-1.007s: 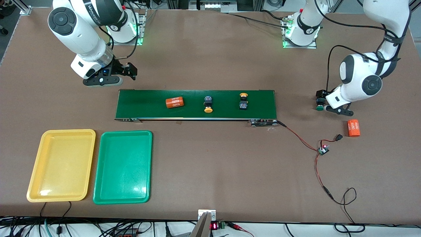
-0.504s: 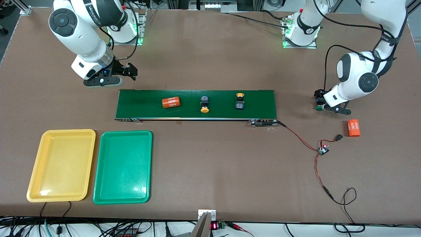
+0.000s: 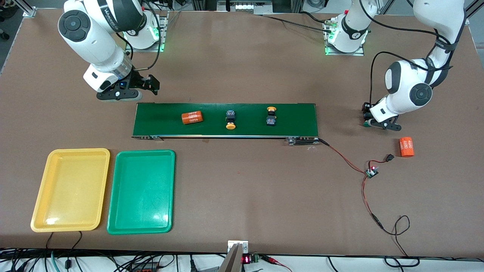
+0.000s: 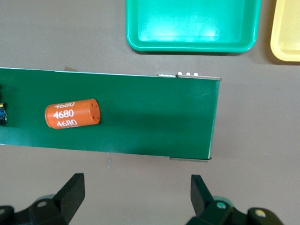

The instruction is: Sort buttons by color to trays

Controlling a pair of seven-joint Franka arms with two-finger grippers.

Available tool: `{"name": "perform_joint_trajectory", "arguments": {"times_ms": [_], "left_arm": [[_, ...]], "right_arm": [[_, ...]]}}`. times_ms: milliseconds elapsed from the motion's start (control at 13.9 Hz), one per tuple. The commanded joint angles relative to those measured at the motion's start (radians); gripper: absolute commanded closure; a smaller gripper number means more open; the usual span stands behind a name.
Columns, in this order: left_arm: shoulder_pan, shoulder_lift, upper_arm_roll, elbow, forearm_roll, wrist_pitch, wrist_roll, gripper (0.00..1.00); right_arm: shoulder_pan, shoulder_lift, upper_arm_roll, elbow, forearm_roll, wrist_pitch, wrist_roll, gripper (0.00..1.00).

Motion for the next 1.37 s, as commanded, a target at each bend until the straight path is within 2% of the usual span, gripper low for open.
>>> {"name": "perform_joint_trajectory", "arguments": {"times_ms": [0,144,360,504,576,791,1007,1223,1295], "left_arm": [[-0.013,-0.004,-0.009,-0.001,-0.018,0.006,-0.001,0.74],[-0.013,-0.037,-0.027,0.017,-0.018,-0.026,0.0,0.79],[-0.013,-0.05,-0.068,0.161,-0.028,-0.227,-0.006,0.79],[-0.013,-0.048,-0.133,0.246,-0.083,-0.335,-0.062,0.79],[-0.014,-0.048,-0.197,0.263,-0.124,-0.353,-0.122,0.79],[-0.019,-0.037,-0.361,0.303,-0.213,-0.344,-0.345,0.78],[-0.06,0.019,-0.466,0.317,-0.253,-0.26,-0.528,0.79],[-0.073,0.045,-0.498,0.317,-0.253,-0.222,-0.595,0.74],[-0.073,0.047,-0.498,0.317,-0.253,-0.221,-0.595,0.65]], "right_arm": [[0.047,0.046,0.002,0.012,0.008,0.047,0.087,0.0],[0.105,0.101,0.001,0.013,0.008,0.116,0.157,0.0],[0.191,0.213,0.002,0.085,0.006,0.159,0.302,0.0],[0.227,0.288,0.002,0.163,0.006,0.159,0.365,0.0],[0.233,0.316,0.002,0.191,0.006,0.159,0.366,0.0],[0.291,0.414,0.002,0.271,0.011,0.17,0.373,0.0],[0.332,0.495,0.002,0.325,0.044,0.196,0.402,0.0],[0.363,0.538,0.002,0.34,0.043,0.216,0.434,0.0],[0.363,0.547,0.002,0.34,0.041,0.221,0.434,0.0]]}}
